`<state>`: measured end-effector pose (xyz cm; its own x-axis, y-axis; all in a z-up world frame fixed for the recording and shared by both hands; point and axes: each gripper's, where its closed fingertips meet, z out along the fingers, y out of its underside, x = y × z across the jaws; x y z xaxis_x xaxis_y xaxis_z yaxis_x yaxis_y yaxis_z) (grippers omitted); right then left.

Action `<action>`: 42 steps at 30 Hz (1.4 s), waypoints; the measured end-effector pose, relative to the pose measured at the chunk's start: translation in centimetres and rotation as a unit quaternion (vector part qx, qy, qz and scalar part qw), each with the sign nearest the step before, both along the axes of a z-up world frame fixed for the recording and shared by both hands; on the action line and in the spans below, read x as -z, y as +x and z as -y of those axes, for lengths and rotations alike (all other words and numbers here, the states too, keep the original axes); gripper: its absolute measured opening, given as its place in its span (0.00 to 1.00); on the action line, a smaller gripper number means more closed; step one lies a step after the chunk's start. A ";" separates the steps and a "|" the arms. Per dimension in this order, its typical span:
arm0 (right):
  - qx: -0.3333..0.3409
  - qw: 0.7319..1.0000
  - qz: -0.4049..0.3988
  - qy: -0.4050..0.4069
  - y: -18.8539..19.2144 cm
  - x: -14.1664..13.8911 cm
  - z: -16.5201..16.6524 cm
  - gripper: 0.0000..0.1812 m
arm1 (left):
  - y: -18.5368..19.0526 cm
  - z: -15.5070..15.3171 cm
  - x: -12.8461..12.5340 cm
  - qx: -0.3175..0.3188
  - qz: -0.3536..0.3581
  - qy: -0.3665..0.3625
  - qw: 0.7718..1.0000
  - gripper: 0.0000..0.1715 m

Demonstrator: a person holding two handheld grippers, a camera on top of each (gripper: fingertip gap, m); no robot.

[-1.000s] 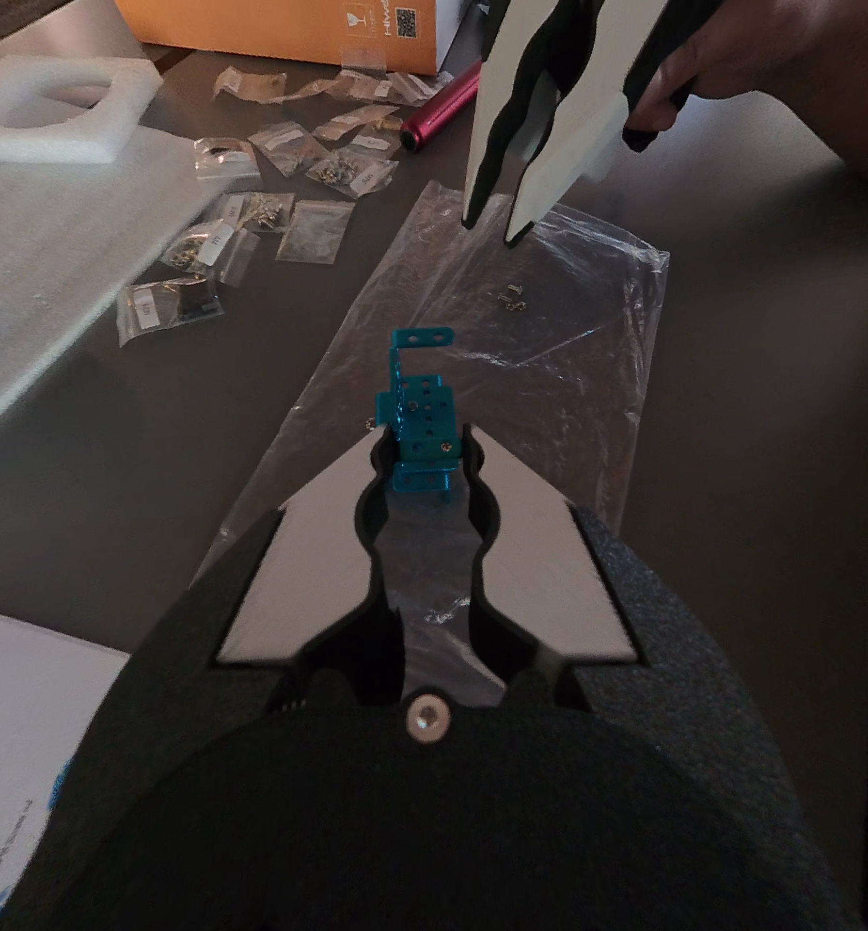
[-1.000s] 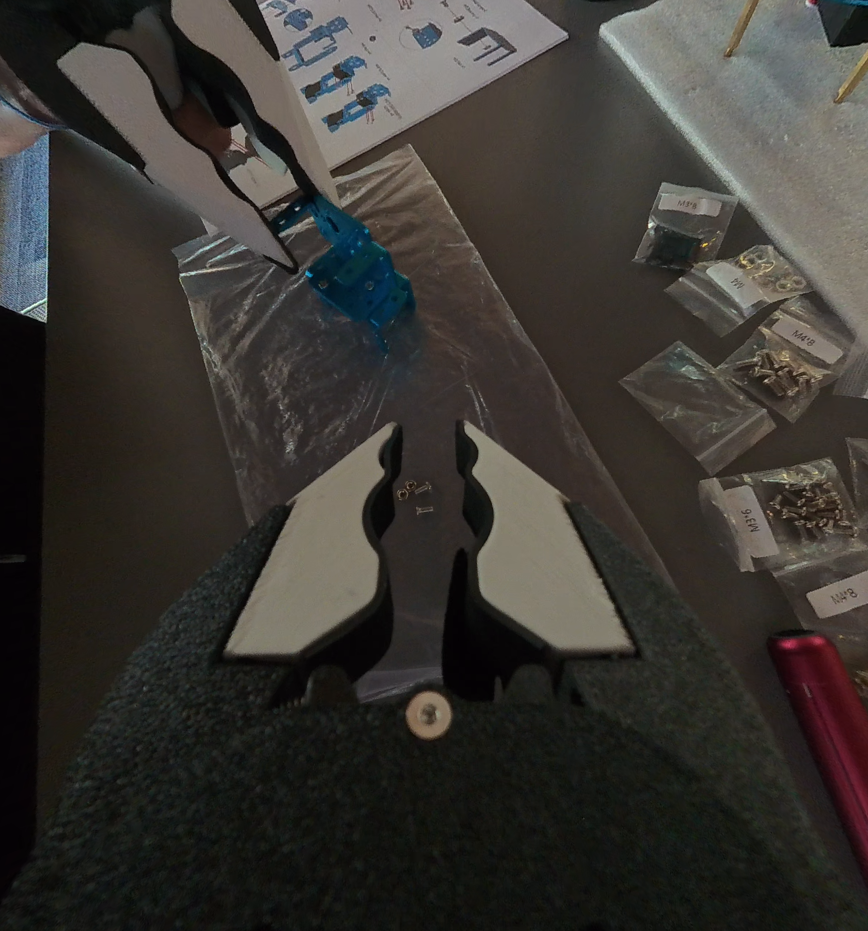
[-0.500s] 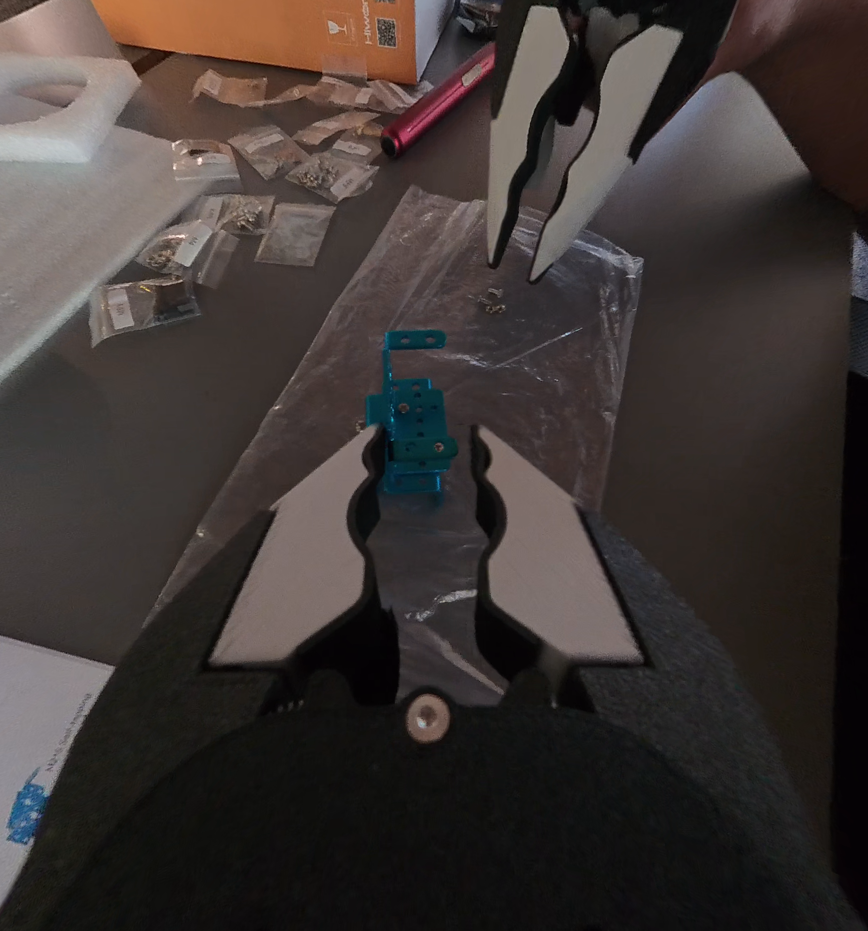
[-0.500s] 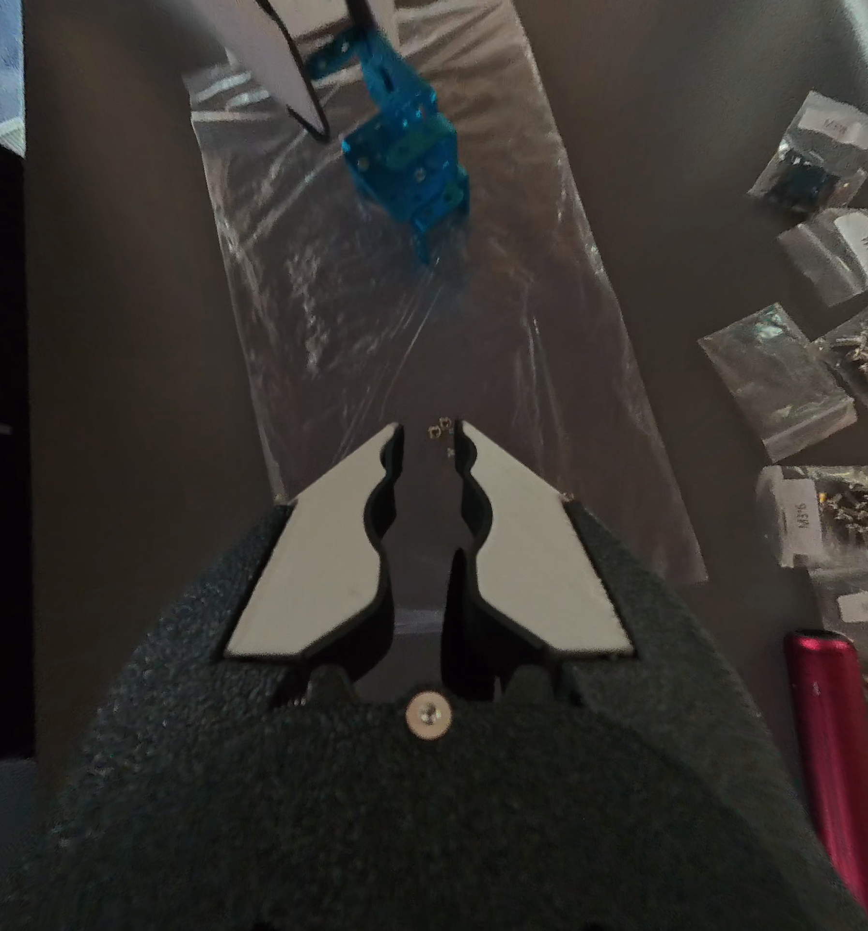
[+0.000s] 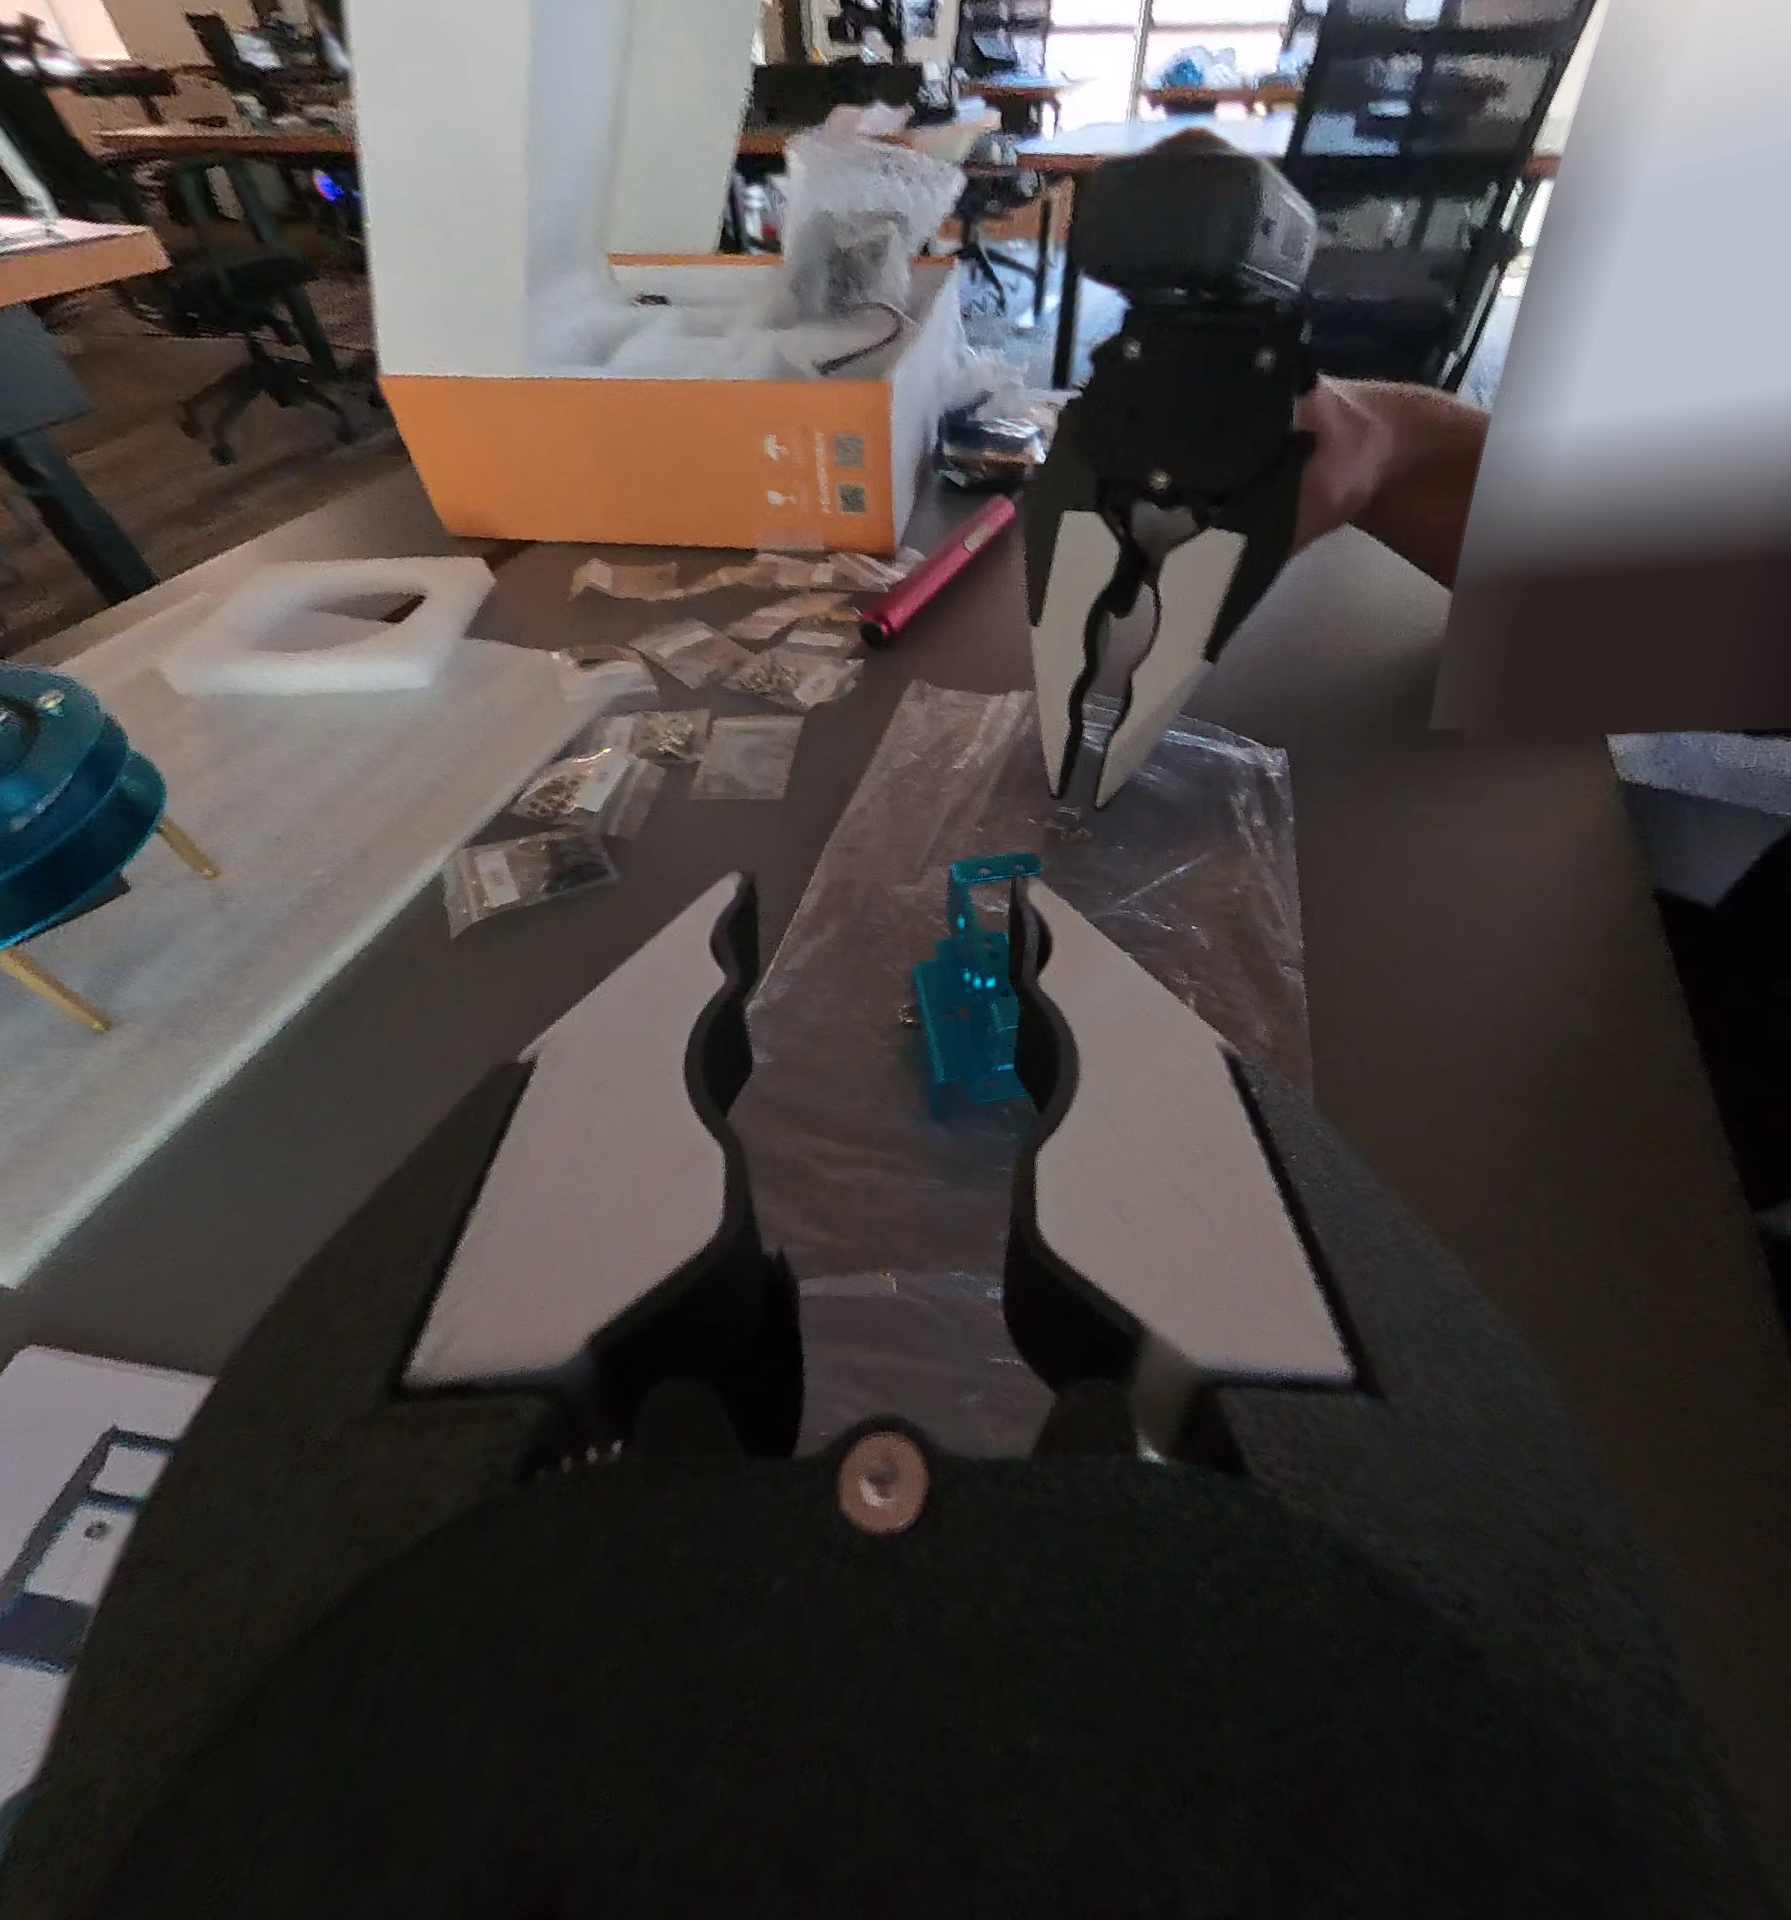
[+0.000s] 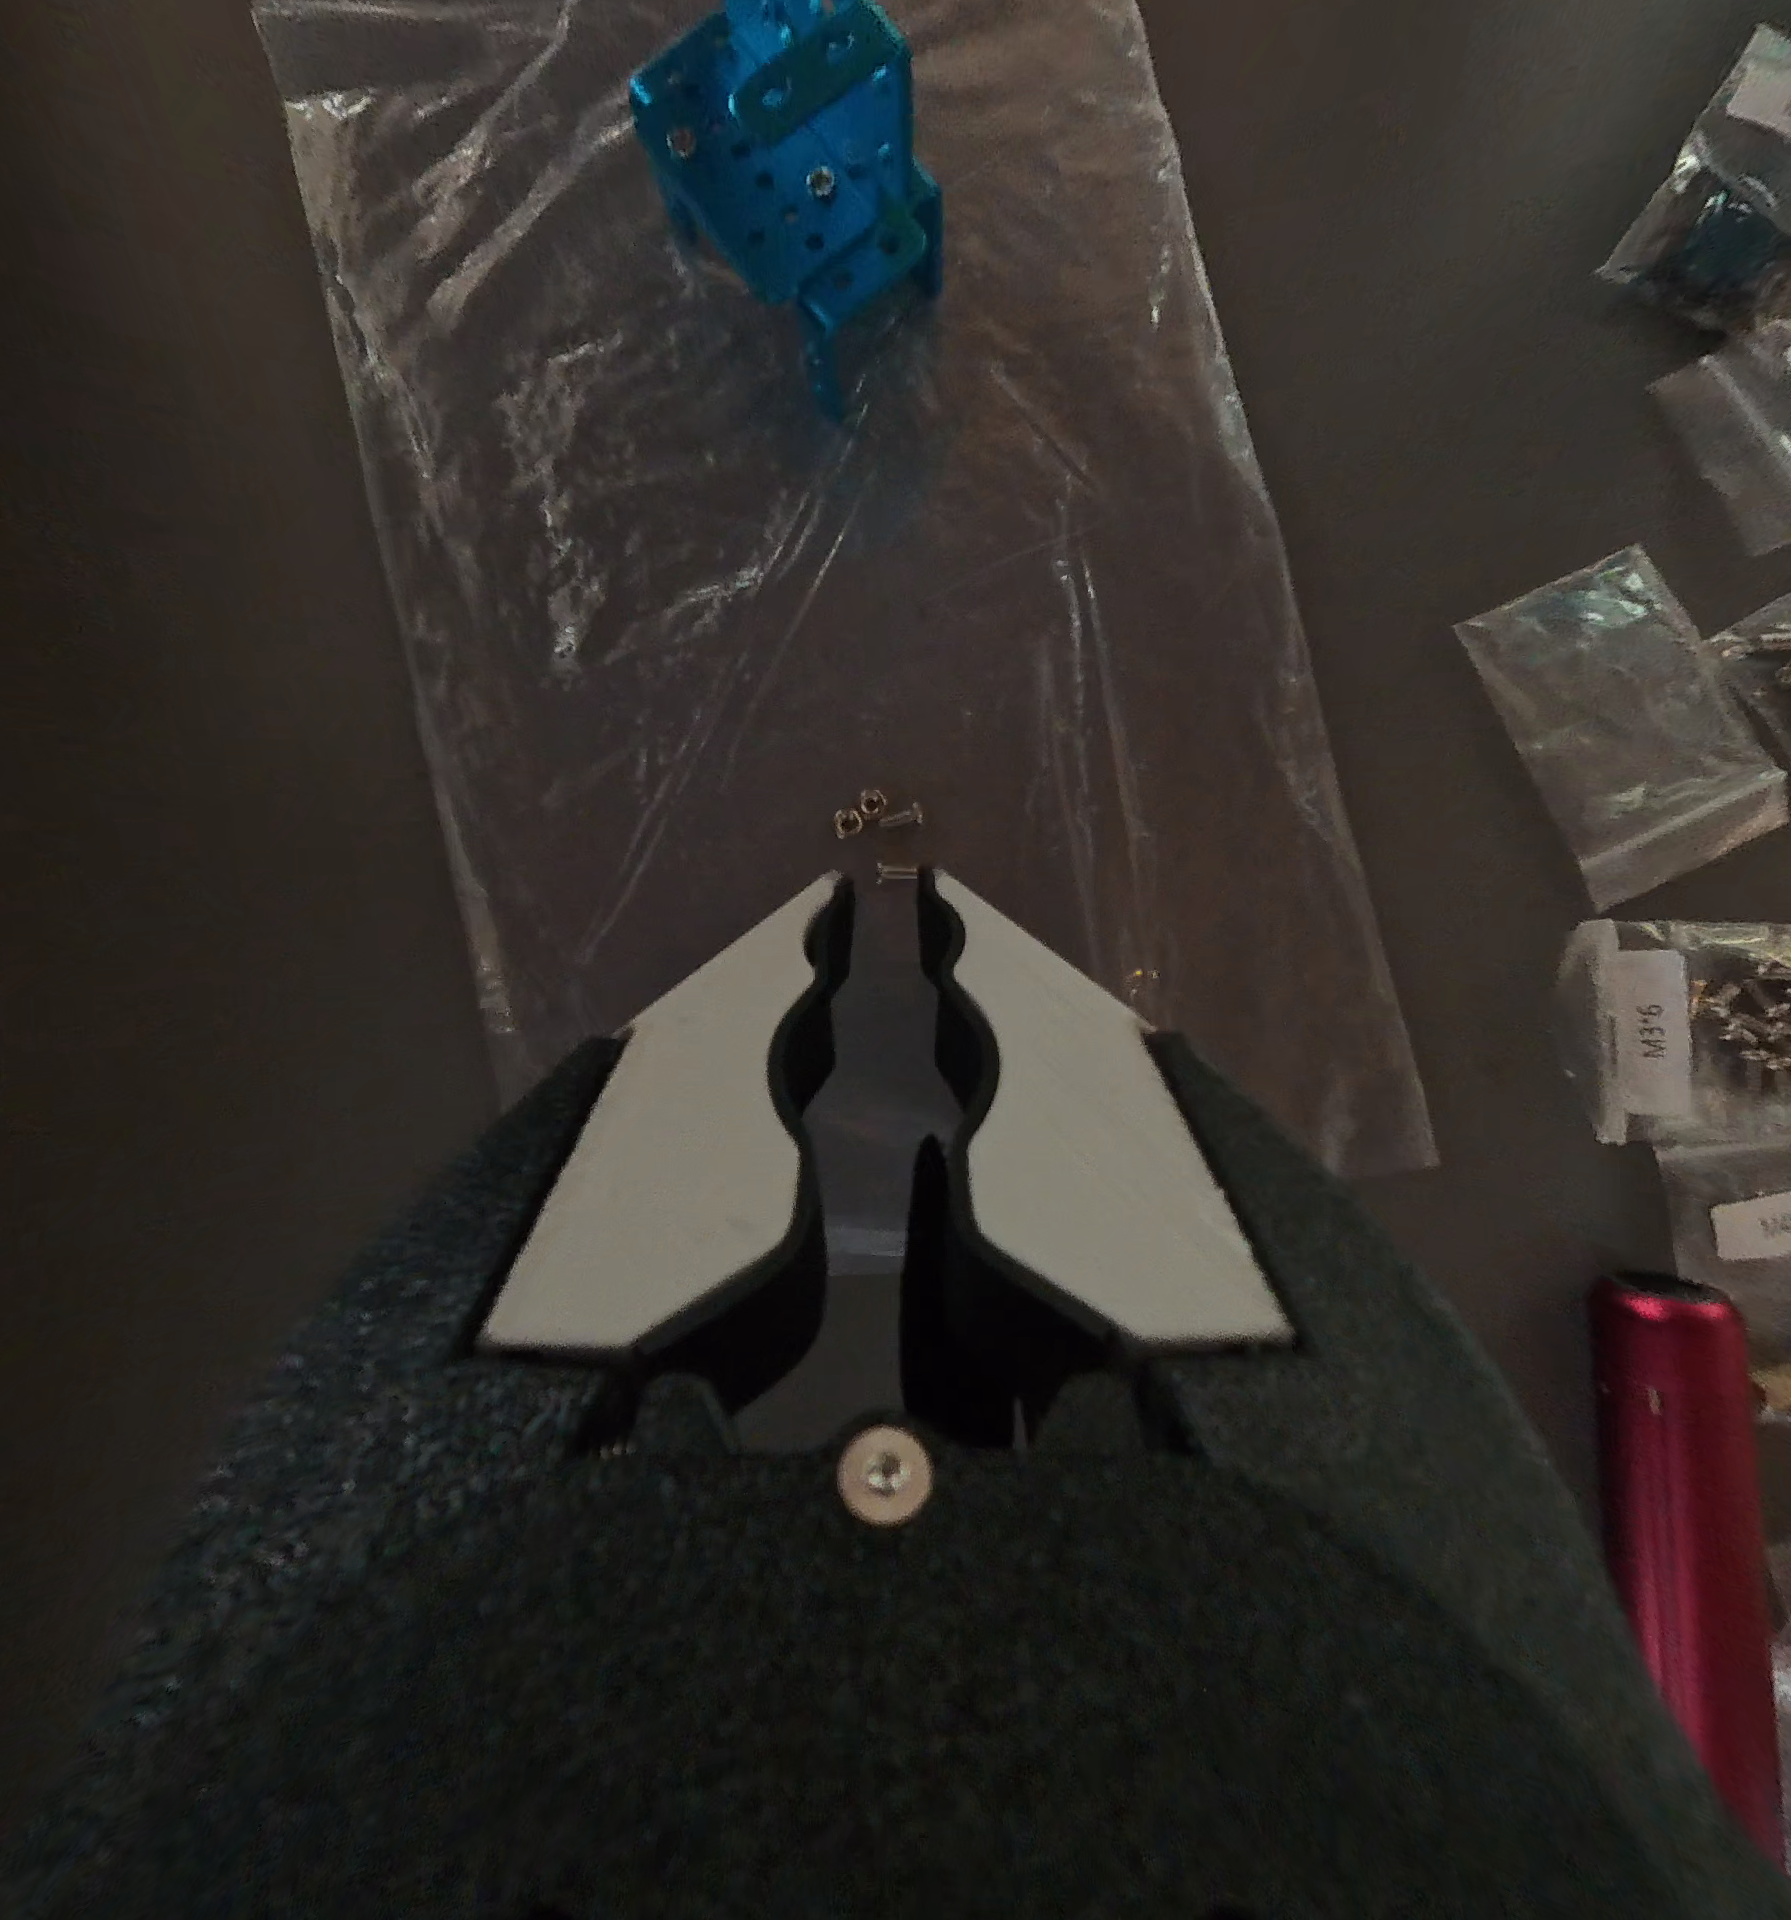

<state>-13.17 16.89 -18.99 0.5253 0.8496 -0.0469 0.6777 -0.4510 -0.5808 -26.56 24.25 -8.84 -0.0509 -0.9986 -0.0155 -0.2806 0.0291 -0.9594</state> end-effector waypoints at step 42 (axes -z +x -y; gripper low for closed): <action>0.115 0.933 -0.332 -0.073 -7.5 -7.3 -1.8 0.00 | -1.4 -4.2 3.6 -0.117 -0.049 0.064 0.990 0.25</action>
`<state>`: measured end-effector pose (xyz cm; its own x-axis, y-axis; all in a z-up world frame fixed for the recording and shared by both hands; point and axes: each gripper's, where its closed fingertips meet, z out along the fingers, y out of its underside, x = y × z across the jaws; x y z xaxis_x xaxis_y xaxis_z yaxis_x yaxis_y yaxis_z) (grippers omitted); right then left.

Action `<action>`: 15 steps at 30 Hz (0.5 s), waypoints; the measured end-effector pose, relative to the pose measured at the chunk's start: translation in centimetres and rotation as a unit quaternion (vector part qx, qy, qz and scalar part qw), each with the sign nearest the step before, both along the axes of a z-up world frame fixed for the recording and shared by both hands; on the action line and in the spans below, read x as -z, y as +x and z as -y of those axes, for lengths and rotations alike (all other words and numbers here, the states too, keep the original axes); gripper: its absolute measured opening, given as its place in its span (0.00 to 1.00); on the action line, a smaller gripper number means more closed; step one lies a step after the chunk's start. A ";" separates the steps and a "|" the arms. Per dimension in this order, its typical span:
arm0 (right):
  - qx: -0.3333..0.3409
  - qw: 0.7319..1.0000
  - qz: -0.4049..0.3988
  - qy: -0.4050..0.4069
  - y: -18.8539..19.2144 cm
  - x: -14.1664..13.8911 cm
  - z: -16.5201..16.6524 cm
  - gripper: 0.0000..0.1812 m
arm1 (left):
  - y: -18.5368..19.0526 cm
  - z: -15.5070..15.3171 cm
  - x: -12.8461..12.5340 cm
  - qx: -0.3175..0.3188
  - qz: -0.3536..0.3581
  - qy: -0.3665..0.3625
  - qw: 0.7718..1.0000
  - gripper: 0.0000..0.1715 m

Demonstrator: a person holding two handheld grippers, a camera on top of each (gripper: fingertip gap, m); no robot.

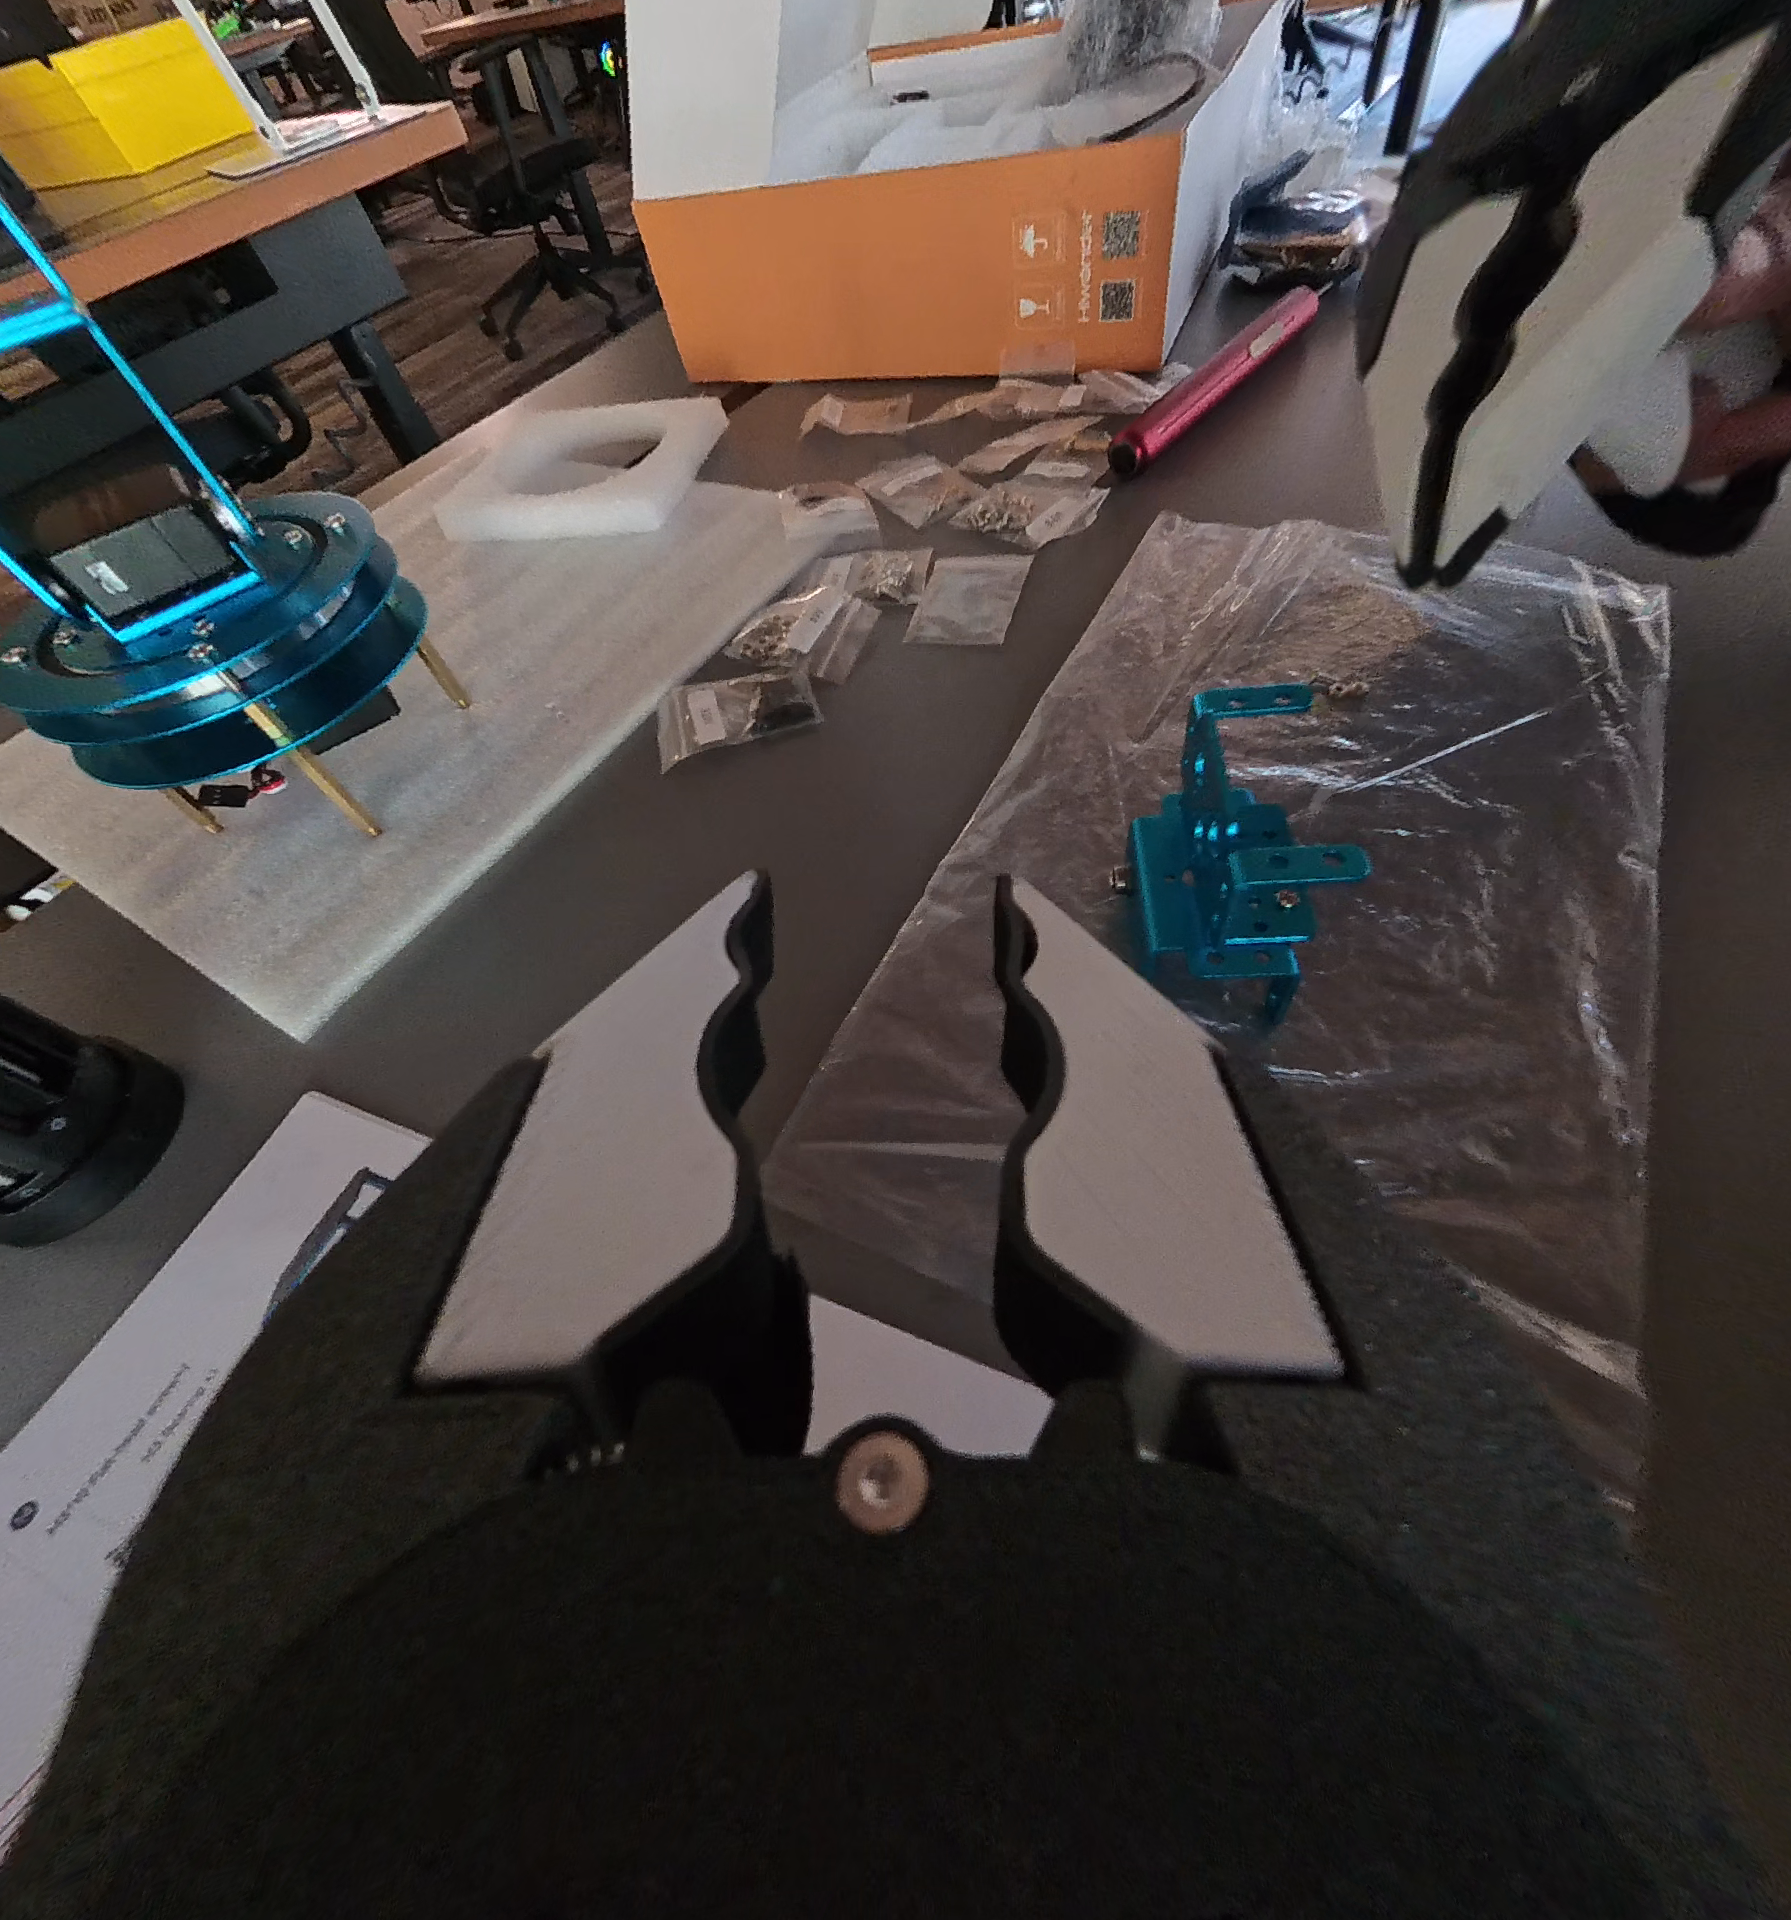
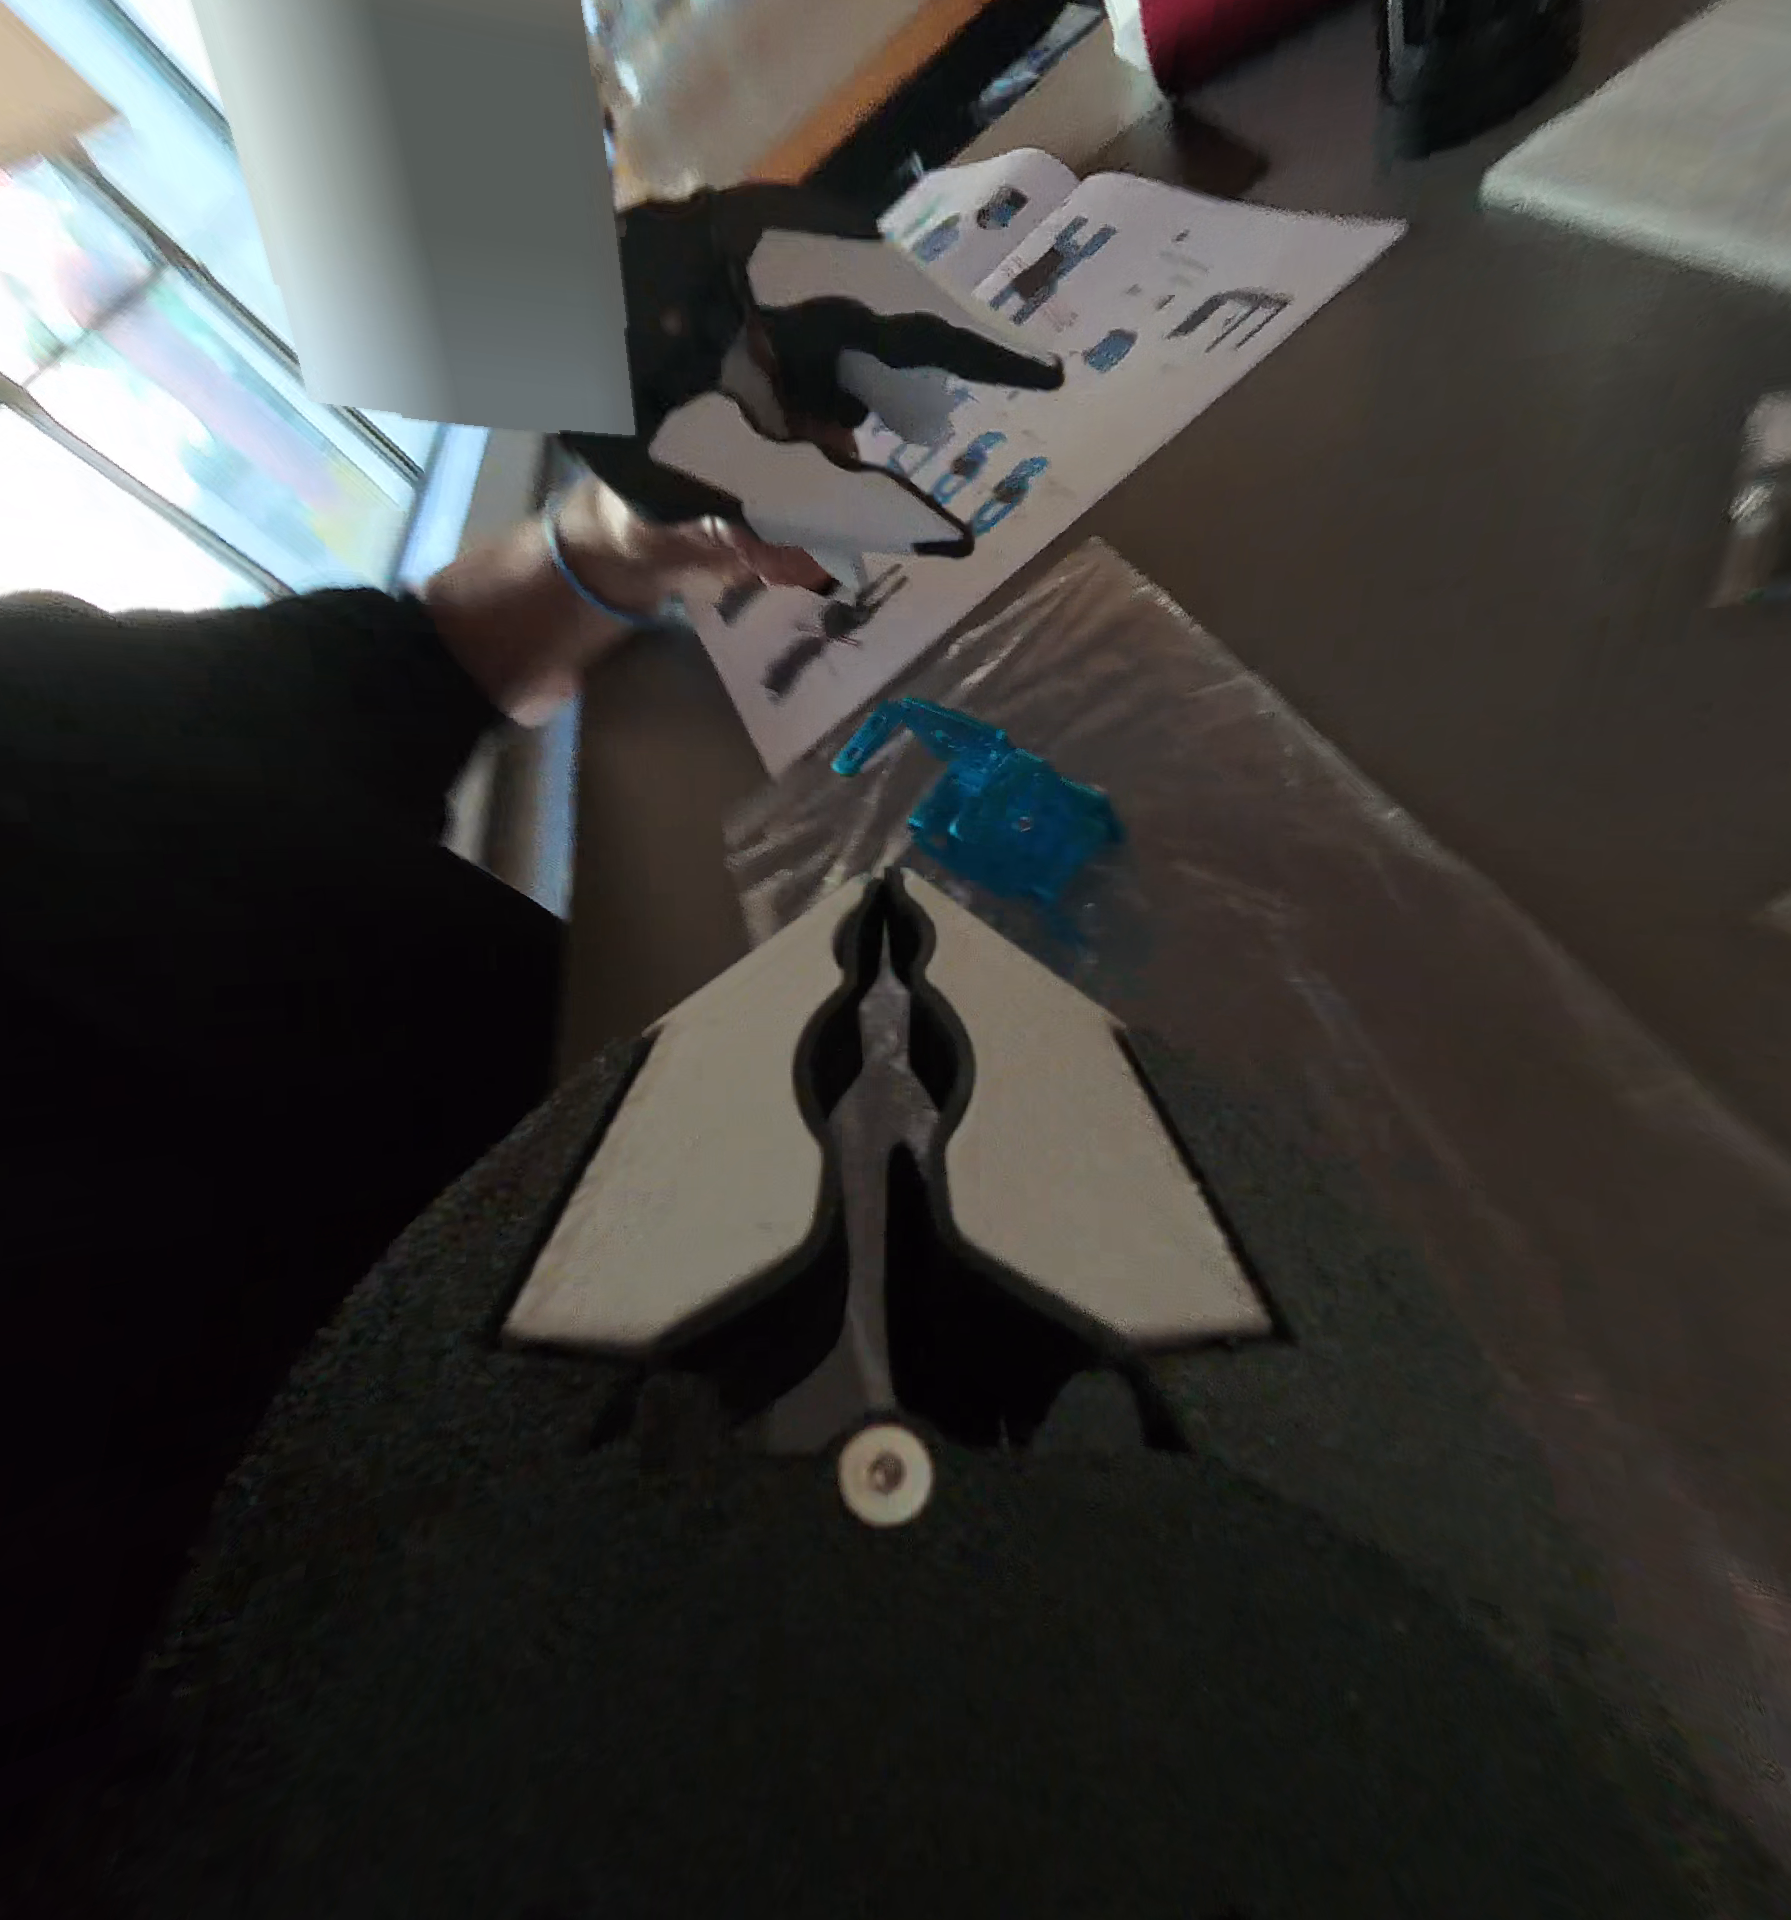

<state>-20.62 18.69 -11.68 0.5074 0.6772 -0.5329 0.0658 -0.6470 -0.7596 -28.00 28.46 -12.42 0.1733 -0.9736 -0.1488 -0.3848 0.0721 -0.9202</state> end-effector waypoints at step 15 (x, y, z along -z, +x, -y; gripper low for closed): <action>-0.076 0.943 0.319 0.066 -0.7 5.7 2.0 0.04 | 0.4 1.3 0.8 0.025 -0.013 -0.011 1.000 0.25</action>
